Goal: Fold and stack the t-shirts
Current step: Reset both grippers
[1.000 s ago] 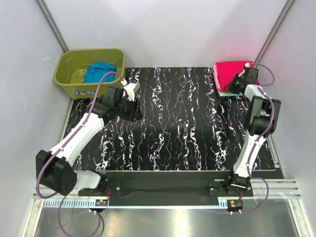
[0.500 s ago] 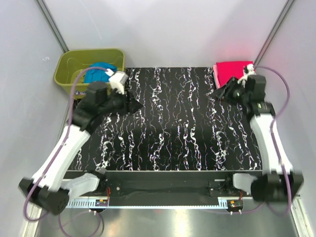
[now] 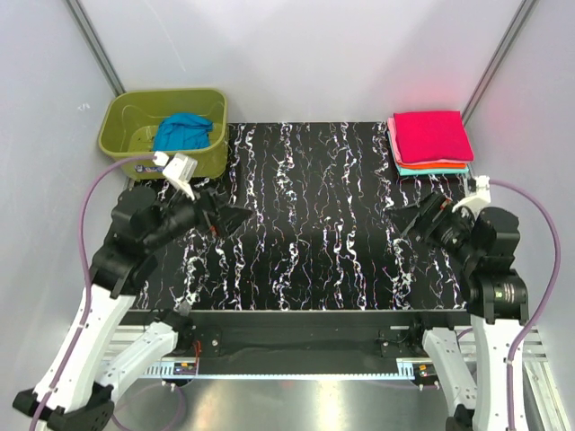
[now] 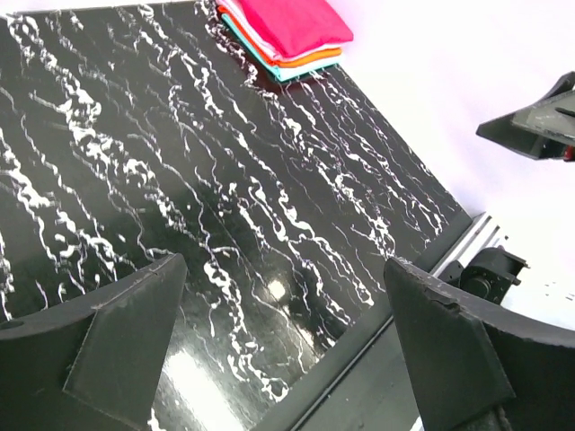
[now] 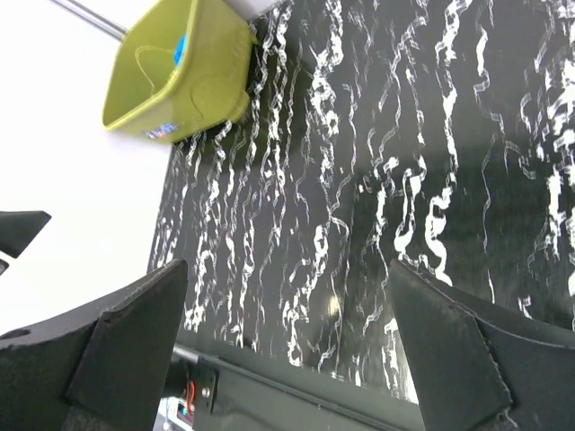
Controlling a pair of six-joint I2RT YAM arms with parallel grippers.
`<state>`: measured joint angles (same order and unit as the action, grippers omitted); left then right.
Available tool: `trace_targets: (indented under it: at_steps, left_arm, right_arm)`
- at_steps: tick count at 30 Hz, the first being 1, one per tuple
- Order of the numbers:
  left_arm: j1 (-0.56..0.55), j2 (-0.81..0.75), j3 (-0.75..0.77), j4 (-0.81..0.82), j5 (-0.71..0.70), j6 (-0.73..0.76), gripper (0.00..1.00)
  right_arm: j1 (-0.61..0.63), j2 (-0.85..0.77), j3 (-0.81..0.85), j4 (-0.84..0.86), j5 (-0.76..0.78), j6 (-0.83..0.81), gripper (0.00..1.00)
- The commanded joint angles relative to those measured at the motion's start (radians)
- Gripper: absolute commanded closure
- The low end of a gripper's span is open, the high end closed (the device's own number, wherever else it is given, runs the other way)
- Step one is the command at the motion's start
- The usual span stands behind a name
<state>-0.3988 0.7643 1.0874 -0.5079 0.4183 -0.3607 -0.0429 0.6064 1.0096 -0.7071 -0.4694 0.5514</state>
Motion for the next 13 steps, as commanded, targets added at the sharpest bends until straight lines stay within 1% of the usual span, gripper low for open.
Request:
trace_targets:
  at_steps: [1, 5, 10, 13]
  left_arm:
    - [0.005, -0.063, -0.037, 0.034, -0.027, -0.030, 0.01]
    - [0.005, -0.108, -0.066, 0.034, -0.032, -0.029, 0.01]
    - [0.005, -0.114, -0.066, 0.034, -0.023, -0.029, 0.01]
    - [0.005, -0.122, -0.069, 0.034, -0.032, -0.021, 0.01]
  right_arm:
    - [0.000, -0.030, 0.006, -0.077, -0.011, -0.014, 0.00]
    - [0.000, -0.043, 0.041, -0.117, 0.009, -0.028, 0.00]
    - [0.000, -0.043, 0.087, -0.147, 0.044, -0.074, 0.00]
    - [0.000, -0.037, 0.095, -0.153, 0.058, -0.074, 0.00]
